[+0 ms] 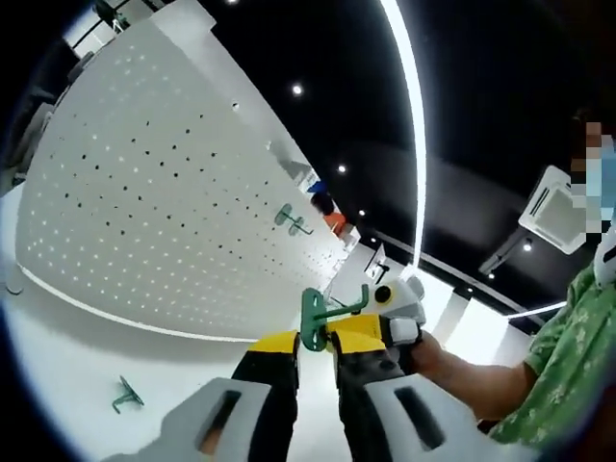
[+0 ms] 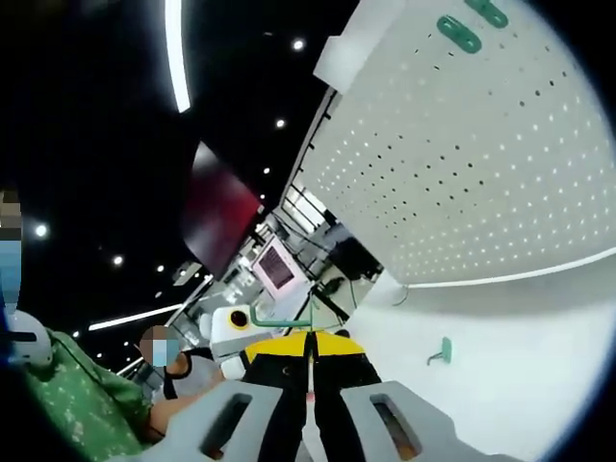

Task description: Insert the hook assembly into the mounting plate slot until the hook locks in place.

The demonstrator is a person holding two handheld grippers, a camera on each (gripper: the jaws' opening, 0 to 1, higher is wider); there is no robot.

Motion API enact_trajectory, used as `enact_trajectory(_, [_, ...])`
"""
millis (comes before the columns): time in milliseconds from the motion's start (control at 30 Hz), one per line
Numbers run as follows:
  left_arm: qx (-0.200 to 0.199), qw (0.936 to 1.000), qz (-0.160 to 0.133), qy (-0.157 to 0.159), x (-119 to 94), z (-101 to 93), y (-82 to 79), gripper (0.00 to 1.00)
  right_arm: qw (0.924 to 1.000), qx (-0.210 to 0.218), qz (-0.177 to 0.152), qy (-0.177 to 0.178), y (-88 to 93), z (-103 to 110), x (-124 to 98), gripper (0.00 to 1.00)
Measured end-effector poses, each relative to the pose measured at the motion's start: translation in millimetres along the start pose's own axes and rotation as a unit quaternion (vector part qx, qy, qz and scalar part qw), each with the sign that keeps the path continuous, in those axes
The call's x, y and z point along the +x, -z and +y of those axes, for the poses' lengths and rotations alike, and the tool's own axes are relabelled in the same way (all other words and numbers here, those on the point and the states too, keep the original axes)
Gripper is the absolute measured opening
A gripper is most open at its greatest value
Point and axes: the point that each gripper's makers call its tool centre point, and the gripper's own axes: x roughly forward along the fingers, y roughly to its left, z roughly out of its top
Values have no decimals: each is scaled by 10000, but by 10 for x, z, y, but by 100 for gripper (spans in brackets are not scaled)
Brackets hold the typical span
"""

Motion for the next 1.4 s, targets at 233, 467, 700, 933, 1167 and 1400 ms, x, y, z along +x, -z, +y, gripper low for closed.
enact_trajectory(233, [519, 9982, 69, -290, -24, -13, -94, 20, 10000, -37, -62, 43, -40, -11, -17, 0])
enact_trajectory(467, [1381, 9872, 325, -735, -47, -62, -181, 17, 9990, -295, -113, 328, -64, -77, -31, 0])
enact_trajectory(700, [2045, 9700, 626, -1160, -10, -98, -223, 17, 9973, -487, -189, 515, -94, -102, -26, 0])
enact_trajectory(933, [2473, 9514, 906, -1598, -8, -57, -213, 15, 9933, -809, -243, 792, -131, -108, -39, 0])
enact_trajectory(1167, [2497, 9501, 903, -1637, 20, -94, -216, 15, 9910, -928, -308, 909, -136, -90, -28, 0])
enact_trajectory(1400, [2565, 9467, 893, -1734, 57, -80, -240, 13, 9900, -1041, -302, 898, -135, -55, 2, 0])
